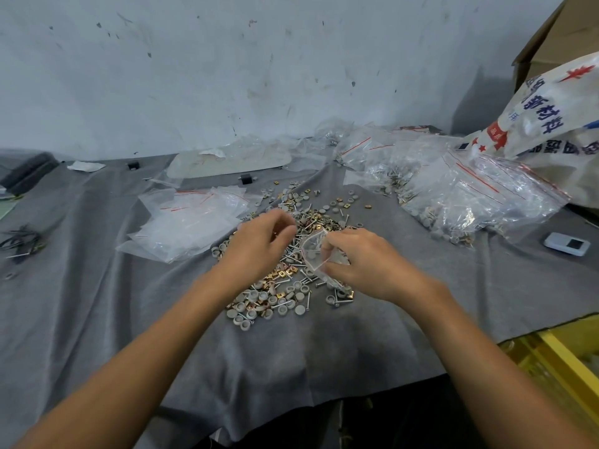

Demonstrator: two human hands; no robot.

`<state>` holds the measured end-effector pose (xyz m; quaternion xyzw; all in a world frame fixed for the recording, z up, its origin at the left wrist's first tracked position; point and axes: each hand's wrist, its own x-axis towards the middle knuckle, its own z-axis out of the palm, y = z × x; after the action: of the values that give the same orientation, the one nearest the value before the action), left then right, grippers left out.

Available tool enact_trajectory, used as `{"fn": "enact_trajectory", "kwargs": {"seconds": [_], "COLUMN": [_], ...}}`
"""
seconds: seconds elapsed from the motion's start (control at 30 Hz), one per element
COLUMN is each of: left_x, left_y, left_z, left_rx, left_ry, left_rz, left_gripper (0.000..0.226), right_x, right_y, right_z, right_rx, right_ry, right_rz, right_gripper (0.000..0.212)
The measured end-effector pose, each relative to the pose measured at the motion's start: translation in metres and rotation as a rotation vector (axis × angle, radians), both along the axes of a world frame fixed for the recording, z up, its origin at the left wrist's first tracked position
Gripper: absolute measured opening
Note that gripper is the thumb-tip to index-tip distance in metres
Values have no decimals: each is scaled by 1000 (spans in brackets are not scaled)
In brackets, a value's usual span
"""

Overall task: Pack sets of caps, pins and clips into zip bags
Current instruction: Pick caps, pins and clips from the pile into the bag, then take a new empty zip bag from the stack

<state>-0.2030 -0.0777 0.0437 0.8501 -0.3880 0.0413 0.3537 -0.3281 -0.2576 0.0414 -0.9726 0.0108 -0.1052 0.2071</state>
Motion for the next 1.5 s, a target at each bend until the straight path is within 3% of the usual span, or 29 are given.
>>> {"fn": "enact_trajectory", "kwargs": {"seconds": [0.17, 0.27, 0.33, 0.5, 0.63, 0.8, 1.1, 1.23, 1.33, 1.5], "left_x": [-13, -19, -23, -27, -19, -11, -8, -5, 0, 4], "left_y": [-14, -14, -11, -11, -11, 0, 27, 35, 43, 53], "left_z": [12, 9, 4, 2, 10, 20, 6, 6, 5, 1], "left_rx": [105, -2, -102, -51, -184, -246, -224, -294, -303, -371], "left_ry": [39, 84, 60, 171, 209, 250, 171, 199, 232, 313], "left_rz": [-162, -133, -42, -110, -127, -174, -119, -76, -63, -30], "left_gripper": [14, 23, 16, 24, 10, 5, 11, 14, 13, 13], "right_x": [0, -1, -2, 0, 3, 12, 36, 40, 43, 45], "right_y": [2, -2, -4, -5, 0, 6, 16, 15, 9, 8], "right_z": [2, 5, 8, 15, 26, 36, 29, 31, 30, 31], "right_rx": [-19, 10, 20, 3, 19, 203, 330, 359, 377, 460], "right_ry": [-25, -67, -82, -207, -307, -250, -174, 8, -8, 6], "right_rz": [-18, -56, -96, -112, -80, 13, 122, 140, 134, 133], "right_gripper": [12, 15, 18, 23, 22, 23, 29, 47, 32, 23]}}
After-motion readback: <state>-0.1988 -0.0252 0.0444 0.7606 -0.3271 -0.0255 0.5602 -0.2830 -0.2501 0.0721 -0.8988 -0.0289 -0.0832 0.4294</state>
